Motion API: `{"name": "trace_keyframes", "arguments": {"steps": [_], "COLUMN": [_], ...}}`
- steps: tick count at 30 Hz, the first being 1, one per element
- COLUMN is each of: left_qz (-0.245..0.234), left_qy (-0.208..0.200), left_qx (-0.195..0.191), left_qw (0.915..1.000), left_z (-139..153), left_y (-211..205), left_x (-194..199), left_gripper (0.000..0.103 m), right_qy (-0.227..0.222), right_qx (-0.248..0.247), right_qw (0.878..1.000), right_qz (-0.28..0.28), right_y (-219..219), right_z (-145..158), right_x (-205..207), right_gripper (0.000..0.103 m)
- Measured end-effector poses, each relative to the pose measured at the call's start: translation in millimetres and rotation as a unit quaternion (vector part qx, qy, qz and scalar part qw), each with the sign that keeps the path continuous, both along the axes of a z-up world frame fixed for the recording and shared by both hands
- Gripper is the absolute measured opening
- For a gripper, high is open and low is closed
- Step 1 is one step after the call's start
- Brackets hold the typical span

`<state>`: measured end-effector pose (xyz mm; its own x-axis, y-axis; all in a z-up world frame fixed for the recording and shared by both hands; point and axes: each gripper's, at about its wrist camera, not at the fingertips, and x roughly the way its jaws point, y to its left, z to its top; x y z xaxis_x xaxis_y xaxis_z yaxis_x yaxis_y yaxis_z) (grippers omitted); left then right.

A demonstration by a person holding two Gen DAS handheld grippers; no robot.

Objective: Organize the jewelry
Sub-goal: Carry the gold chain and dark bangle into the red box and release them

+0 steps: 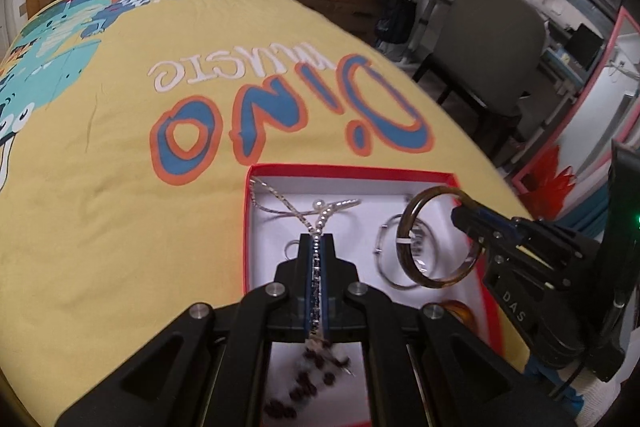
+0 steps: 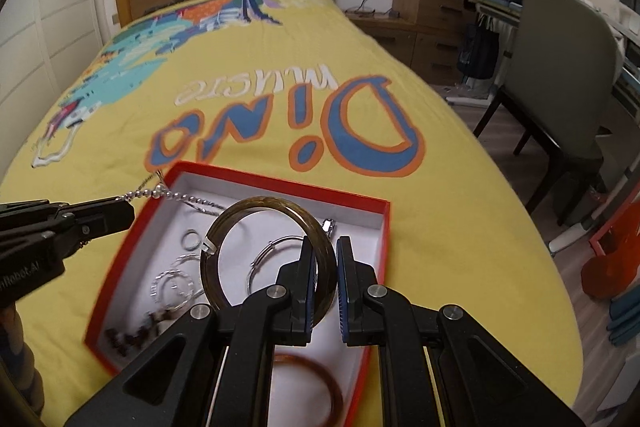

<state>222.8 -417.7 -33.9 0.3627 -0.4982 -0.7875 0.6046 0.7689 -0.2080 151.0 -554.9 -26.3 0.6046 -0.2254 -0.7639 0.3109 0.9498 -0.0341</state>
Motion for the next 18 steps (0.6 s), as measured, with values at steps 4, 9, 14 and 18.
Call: {"name": "trace_keyframes", "arguments": {"steps": [4,9,14,18], "left_qz": [0.005,0.017,0.015,0.012], "left_qy": [0.003,0.020,0.020,0.027], "left_qx": [0.017,0.023,0.020,0.011], "left_qw": [0.9998,0.9994,0.9995,0.9995], "left_z": [-22.3,-43.2,-43.2,-40.0], "left_y": [-3.3,-0.7,-1.4,0.7], "left_x": [8.7,18.0,17.1,14.8], "left_gripper": [0.003,0.003,0.006,0.018], "right_qy": [0.023,0.045,0.057,0.060], "right_qx": [-0.001,-0.003,0.000,0.003], "right_qw": [1.000,0.999,0.998,0.998], "right_qz": [0.004,0.003,0.000,-0.010], "right_y": [-4.8,-10.2,-13.5,-16.2], "right_z": [-19.4,-33.5,-39.5,-39.3], "right_x": [19.1,32.3,35.7,35.4], "right_gripper": [0.010,0.010,0.010,0.026]}}
